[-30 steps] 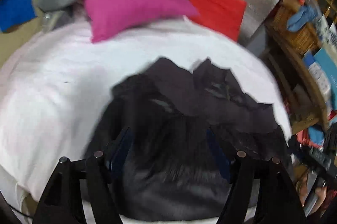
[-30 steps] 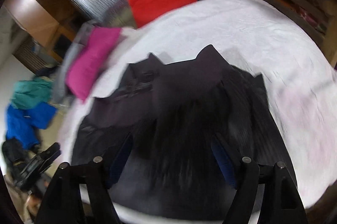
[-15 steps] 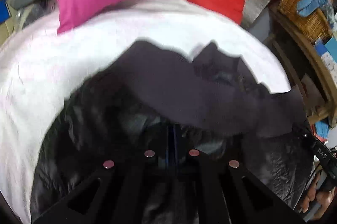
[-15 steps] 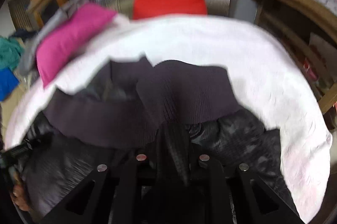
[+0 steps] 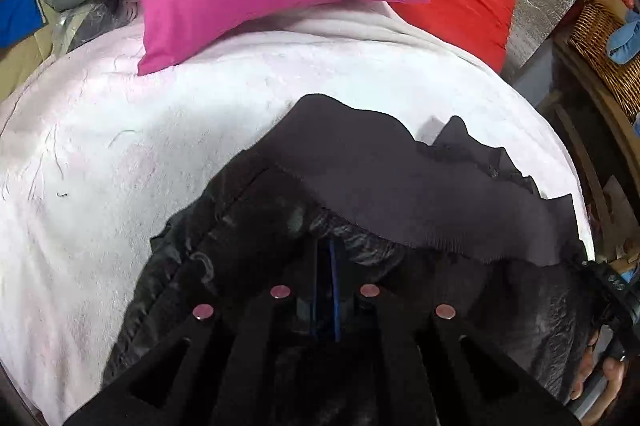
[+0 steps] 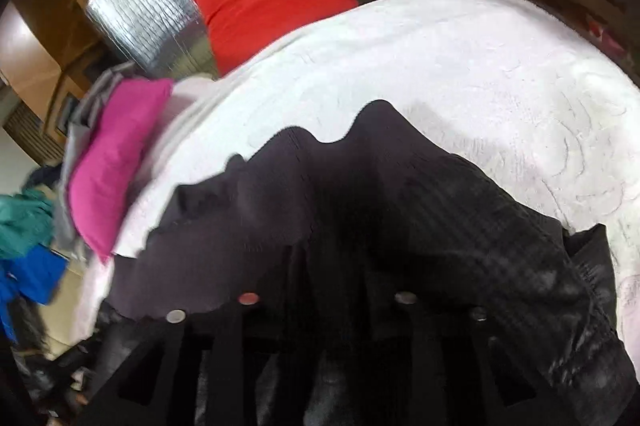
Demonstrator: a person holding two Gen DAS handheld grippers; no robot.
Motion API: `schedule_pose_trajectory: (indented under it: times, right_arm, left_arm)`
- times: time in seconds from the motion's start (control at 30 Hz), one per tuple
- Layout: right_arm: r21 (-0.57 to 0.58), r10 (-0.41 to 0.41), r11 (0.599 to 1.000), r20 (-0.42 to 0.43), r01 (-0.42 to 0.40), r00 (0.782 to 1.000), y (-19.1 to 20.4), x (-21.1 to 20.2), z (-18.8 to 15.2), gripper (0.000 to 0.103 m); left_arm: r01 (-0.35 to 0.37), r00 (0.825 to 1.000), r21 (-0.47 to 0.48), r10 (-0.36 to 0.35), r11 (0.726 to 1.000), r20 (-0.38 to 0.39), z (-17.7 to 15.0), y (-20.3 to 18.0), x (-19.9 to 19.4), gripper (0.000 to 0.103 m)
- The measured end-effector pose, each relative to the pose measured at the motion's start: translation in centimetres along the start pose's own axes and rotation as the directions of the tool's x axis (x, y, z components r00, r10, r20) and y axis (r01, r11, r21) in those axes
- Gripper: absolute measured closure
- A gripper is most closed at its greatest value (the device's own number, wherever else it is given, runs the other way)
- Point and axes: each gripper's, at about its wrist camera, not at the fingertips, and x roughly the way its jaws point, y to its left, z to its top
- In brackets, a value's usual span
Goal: Fold large clothes
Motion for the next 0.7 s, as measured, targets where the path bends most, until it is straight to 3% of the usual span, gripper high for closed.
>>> schedule_pose_trajectory:
  times: [0.03, 0.07, 0.17, 0.3, 0.47, 0.57, 0.6, 0.63, 0.7]
  right_arm:
    - [0.007, -0.003, 1.0, 0.007, 0.003, 1.0, -0.2, -0.2, 0.0, 0.04]
    - [0.022, -0.003, 1.0, 0.007, 0.003, 1.0, -0.5, -0.4, -0.1, 0.036]
    - [0.055, 0.036, 0.998, -0.015, -0.035, 0.999, -0.8, -1.1, 0.0, 0.035]
    - [0.062, 0.025, 0.998, 0.033, -0.027, 0.999, -2.0, -4.4, 0.0, 0.035]
    - [0.007, -0.16, 0.987, 0.132, 0.161, 0.978, -2.8, -7.8, 0.5, 0.035]
    - [0.084, -0.131, 0.989, 0.087, 0.123, 0.988, -4.9, -8.1, 1.4, 0.035]
    - [0.095, -0.108, 0.99, 0.073, 0.1, 0.991, -5.2, -7.9, 1.5, 0.035]
    - [0.087, -0.102, 0.991, 0.056, 0.097, 0.993, -5.0, -7.5, 1.5, 0.035]
    - [0.039, -0.128, 0.991, 0.015, 0.127, 0.992, -4.2, -5.9, 1.4, 0.035]
  left_arm:
    - [-0.008, 1.0, 0.014, 0.008, 1.0, 0.015, 0.1, 0.0, 0.1, 0.091]
    - [-0.022, 0.999, 0.038, 0.021, 0.999, 0.029, 0.0, -0.1, 0.5, 0.091]
    - [-0.03, 0.999, 0.069, 0.027, 0.997, 0.046, 0.1, 0.1, 1.9, 0.091]
    - [-0.012, 0.997, 0.089, 0.006, 0.996, 0.071, 0.7, -0.2, 2.7, 0.091]
    - [0.053, 0.998, 0.065, -0.055, 0.996, 0.027, 1.4, 0.7, 1.0, 0.091]
    - [0.112, 0.991, 0.078, -0.117, 0.991, 0.062, 1.6, 1.7, -2.8, 0.086]
    - [0.103, 0.991, 0.075, -0.108, 0.992, 0.073, 1.7, 2.3, -4.1, 0.073]
    - [0.094, 0.992, 0.064, -0.1, 0.993, 0.083, 1.7, 3.2, -5.0, 0.051]
    - [0.066, 0.994, 0.035, -0.069, 0.997, 0.085, 1.7, 4.9, -5.7, 0.029]
